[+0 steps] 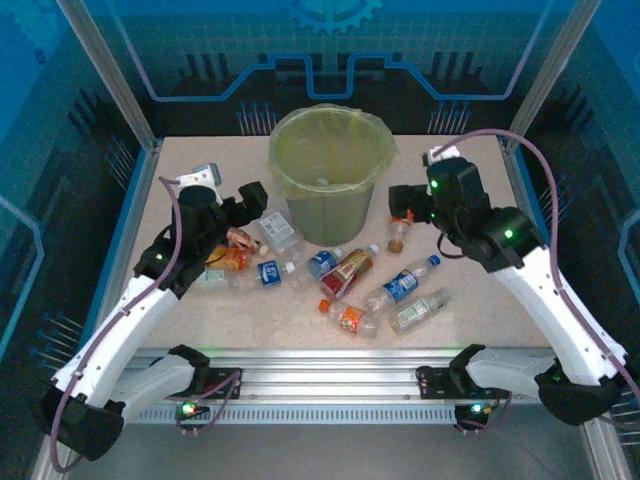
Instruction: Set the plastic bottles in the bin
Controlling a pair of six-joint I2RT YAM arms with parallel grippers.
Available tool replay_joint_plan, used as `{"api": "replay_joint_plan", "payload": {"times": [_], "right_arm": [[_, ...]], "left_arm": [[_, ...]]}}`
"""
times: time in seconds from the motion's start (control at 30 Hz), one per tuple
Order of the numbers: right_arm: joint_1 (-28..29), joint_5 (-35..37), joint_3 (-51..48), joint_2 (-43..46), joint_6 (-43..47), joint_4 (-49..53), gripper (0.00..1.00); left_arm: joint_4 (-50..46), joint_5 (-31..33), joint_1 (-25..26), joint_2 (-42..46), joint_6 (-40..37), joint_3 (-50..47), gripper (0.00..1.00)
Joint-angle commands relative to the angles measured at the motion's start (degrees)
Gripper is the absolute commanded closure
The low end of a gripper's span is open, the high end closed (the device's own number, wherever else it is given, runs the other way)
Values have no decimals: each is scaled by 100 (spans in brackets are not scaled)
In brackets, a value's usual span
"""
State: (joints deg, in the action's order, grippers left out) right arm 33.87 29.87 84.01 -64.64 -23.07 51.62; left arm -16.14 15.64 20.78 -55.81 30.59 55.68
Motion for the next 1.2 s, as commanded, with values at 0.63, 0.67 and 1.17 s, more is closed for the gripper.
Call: {"api": "replay_joint_plan", "payload": {"times": [0.63, 0.67, 1.17], "right_arm": [[-478, -1782, -3326, 1049, -3129, 1300, 4], [-488, -1907, -3577, 1071, -3209, 1257, 4], [-954, -2715, -4780, 1375, -3617, 343, 9]], "left_arm": [[406, -339, -67, -316, 132, -69, 1], [418, -333, -59, -314, 143, -83, 1], [409, -385, -65, -386, 184, -153, 1]]}}
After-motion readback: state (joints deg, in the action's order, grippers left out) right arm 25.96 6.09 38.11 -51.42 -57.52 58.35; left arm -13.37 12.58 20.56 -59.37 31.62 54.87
